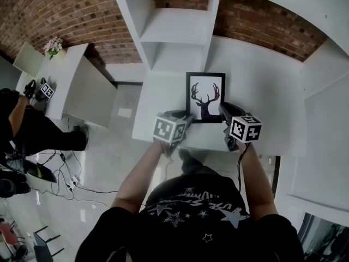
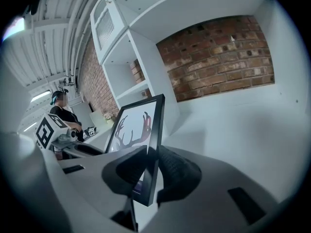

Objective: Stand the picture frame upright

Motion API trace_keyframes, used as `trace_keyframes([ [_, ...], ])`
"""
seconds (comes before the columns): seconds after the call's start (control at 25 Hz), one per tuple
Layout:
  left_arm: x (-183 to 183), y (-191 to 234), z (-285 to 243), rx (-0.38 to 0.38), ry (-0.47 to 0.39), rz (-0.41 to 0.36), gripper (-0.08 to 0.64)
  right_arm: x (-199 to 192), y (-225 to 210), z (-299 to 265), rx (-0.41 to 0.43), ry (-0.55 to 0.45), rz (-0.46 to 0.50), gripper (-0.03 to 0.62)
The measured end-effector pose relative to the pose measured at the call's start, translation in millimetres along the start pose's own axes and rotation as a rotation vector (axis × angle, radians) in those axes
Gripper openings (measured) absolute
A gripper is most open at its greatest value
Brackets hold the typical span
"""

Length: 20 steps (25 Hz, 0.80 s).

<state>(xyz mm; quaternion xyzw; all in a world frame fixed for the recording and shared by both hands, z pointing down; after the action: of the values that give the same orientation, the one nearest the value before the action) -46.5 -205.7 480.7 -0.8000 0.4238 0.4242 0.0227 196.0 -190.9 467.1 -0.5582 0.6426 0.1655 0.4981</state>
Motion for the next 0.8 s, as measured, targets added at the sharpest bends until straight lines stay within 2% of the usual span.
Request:
trace_keyframes([
  [0.12, 8.9, 10.1, -9.4, 0.009, -0.006, 0.007, 0.121, 7.5, -7.2, -13.5, 0.004, -0.007, 0.003, 0.081],
  [0.4, 36.6, 32.1, -24.1, 0.064, -0.037, -0.074, 0.115, 26.0, -17.9, -37.7, 0.024, -0.091, 0.05, 0.081],
  [0.68, 53.3, 51.2, -40.1, 0.125, -0.03, -0.138, 0.11, 36.7, -27.9, -55.9, 0.032, -0.101, 0.054, 0.077],
  [0.8, 55.4, 56.0, -48.7, 0.121, -0.035, -0.14, 0.109, 36.0, -31.9, -61.1, 0.033, -0.101, 0.055, 0.077],
])
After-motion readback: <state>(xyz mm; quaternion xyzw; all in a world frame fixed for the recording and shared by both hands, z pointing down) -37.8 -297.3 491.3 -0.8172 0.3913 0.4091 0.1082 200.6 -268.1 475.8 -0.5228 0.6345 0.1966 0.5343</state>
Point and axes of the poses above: the fingertips, and each gripper's own axes: z backward along the fingers, y to its left, x out of its top, the point moved 10 cm from there along z, backward along the fingers, and after that the axes turned 1 degree about x, right-handed, at the moved point
